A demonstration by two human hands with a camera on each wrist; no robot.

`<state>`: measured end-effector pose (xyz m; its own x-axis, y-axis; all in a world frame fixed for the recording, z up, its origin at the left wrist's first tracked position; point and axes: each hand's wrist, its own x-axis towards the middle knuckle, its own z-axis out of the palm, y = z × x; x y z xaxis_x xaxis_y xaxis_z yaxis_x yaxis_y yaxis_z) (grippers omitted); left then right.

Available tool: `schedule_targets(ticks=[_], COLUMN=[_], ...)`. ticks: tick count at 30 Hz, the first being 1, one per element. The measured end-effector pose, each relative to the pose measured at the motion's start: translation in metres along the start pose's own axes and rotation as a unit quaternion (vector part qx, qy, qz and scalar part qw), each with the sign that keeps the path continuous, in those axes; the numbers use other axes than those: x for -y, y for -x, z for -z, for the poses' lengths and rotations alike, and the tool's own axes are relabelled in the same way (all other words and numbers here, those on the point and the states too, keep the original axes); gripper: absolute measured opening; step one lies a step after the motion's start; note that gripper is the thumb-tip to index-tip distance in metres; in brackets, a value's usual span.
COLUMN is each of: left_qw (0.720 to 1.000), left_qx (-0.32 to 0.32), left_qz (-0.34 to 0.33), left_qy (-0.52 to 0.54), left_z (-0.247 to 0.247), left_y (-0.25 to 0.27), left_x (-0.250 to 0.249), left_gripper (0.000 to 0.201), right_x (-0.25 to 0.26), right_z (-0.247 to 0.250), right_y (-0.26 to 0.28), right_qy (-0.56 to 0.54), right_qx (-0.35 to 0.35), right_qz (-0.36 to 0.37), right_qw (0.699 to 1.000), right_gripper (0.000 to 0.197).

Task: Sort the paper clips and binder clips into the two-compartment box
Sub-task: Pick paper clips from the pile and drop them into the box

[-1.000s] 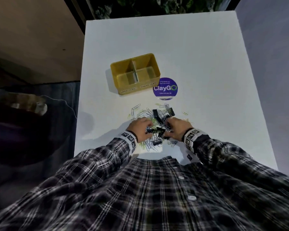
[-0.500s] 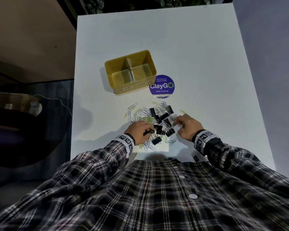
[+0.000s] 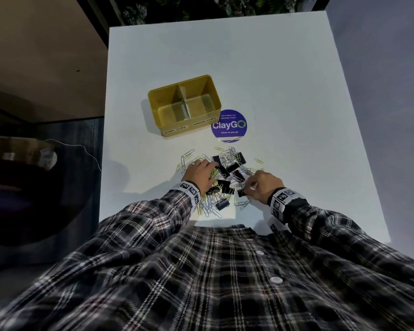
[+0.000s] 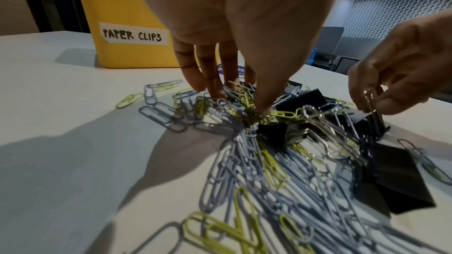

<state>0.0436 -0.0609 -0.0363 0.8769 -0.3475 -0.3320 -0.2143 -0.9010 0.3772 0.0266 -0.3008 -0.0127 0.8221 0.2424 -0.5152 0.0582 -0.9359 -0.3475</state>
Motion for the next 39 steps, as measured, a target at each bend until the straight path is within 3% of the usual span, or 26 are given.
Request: schedule_targets(ticks=[2,7,13,20,22,27,31,33,36,39], left_qw=[1.000,0.999,0.988,0.953,0.920,0.785,0.722,0.699,0.685,0.678], left_qx=[-0.010,-0.029,-0.004,0.045,0.053,0.033,0.016,0.005,0.003,0.022], left_qz=[-0.004,-0.016,0.022,0.120,0.168,0.270,0.315,0.321,0.310,0.318], left_qy=[-0.011,0.021,0.154,0.275,0.351,0.557,0.616,0.640,0.659,0.662], left_z=[-0.001,0.004,0.009,0.022,0.025,0.034,0.034,0.034,0.034,0.036], left_y=[0.001,0.005,0.010,0.019,0.021,0.025,0.025,0.026,0.028,0.027], left_x=[-0.001,0.002,0.010,0.021,0.025,0.026,0.026,0.025,0.025,0.025], left_gripper=[0.047,0.035,0.021,0.026,0.023,0.008,0.012,0.018,0.024,0.032], right_x=[-0.007,-0.026,-0.014,-0.009,-0.011,-0.020,-0.025,-0.023,-0.020,-0.014], right_z=[0.006,0.007,-0.001,-0.004,-0.001,0.000,0.009,0.016,0.028,0.033], right_y=[0.003,0.002,-0.012,-0.022,-0.023,-0.022,-0.020,-0.016,-0.005,-0.001], right_qy=[-0.035,-0.060,0.019,0.040,0.037,-0.007,-0.156,-0.291,-0.481,-0.564], right_qx=[0.007,-0.130,-0.075,-0.100,-0.103,-0.112,-0.139,-0.136,-0.100,-0.026], right_qz=[-0.036,-0.069,-0.044,-0.012,-0.018,-0.032,-0.102,-0.130,-0.124,-0.098], right_qw=[0.999,0.987,0.996,0.994,0.994,0.993,0.973,0.938,0.862,0.819], right_gripper=[0.014,0.029,0.055,0.033,0.031,0.024,0.012,0.005,0.013,0.010])
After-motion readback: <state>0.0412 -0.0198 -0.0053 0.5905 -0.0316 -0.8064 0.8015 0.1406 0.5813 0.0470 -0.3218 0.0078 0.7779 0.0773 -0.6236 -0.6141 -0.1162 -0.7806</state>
